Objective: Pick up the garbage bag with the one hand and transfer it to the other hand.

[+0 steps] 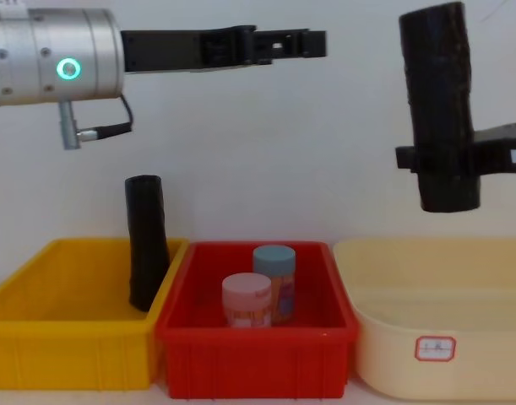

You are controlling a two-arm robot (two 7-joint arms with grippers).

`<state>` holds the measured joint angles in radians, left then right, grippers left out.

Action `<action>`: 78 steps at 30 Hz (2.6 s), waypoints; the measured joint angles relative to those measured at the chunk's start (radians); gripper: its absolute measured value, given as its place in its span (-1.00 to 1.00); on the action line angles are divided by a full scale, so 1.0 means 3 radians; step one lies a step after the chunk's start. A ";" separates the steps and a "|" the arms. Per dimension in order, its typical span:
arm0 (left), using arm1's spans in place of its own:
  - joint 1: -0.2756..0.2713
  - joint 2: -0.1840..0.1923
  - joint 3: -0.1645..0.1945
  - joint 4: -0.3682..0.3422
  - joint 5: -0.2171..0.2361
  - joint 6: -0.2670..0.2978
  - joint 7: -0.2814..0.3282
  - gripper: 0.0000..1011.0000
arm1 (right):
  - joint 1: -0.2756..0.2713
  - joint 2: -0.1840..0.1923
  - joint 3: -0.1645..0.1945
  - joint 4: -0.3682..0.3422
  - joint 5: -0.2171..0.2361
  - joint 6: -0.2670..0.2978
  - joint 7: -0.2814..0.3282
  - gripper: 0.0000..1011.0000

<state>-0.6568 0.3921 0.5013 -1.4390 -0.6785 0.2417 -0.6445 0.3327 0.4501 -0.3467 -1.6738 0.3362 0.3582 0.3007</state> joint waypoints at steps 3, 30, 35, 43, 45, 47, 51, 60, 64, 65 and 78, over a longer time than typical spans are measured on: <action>0.0050 0.0040 -0.0046 -0.0036 0.0003 -0.0008 0.0107 0.98 | 0.0024 0.0022 0.0001 0.0042 -0.0034 0.0038 -0.0001 -0.06; 0.0254 0.0208 -0.0243 -0.0152 0.0050 -0.0060 0.0623 0.98 | 0.0134 0.0093 -0.0011 0.0232 -0.0172 0.0180 0.0013 0.86; 0.0259 0.0217 -0.0242 -0.0153 0.0050 -0.0070 0.0629 0.98 | 0.0139 0.0095 -0.0011 0.0239 -0.0176 0.0183 0.0015 0.98; 0.0342 0.0232 -0.0239 -0.0179 0.0050 -0.0101 0.0719 0.98 | 0.0143 0.0097 -0.0011 0.0247 -0.0183 0.0190 0.0017 0.98; 0.0389 0.0232 -0.0249 -0.0198 0.0060 -0.0111 0.0776 0.98 | 0.0143 0.0098 -0.0011 0.0249 -0.0183 0.0191 0.0017 0.98; 0.0423 0.0231 -0.0255 -0.0208 0.0071 -0.0118 0.0817 0.98 | 0.0144 0.0098 -0.0011 0.0250 -0.0184 0.0191 0.0017 0.98; 0.0540 0.0224 -0.0278 -0.0231 0.0105 -0.0146 0.0957 0.98 | 0.0145 0.0100 -0.0011 0.0251 -0.0185 0.0193 0.0017 0.98; 0.0689 0.0221 -0.0312 -0.0262 0.0146 -0.0175 0.1107 0.98 | 0.0147 0.0101 -0.0010 0.0254 -0.0189 0.0195 0.0017 0.98; 0.0739 0.0220 -0.0324 -0.0272 0.0157 -0.0185 0.1159 0.98 | 0.0149 0.0098 -0.0010 0.0255 -0.0191 0.0196 0.0024 0.98; 0.0745 0.0220 -0.0325 -0.0274 0.0160 -0.0187 0.1165 0.98 | 0.0151 0.0098 -0.0012 0.0256 -0.0191 0.0196 0.0028 0.98; 0.0811 0.0217 -0.0340 -0.0287 0.0177 -0.0199 0.1232 0.98 | 0.0254 0.0116 -0.0161 0.0307 -0.0210 0.0162 0.0304 0.98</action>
<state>-0.4134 0.4572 0.3992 -1.5252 -0.6253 0.1819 -0.2749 0.4090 0.4851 -0.3949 -1.5818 0.2732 0.4067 0.3918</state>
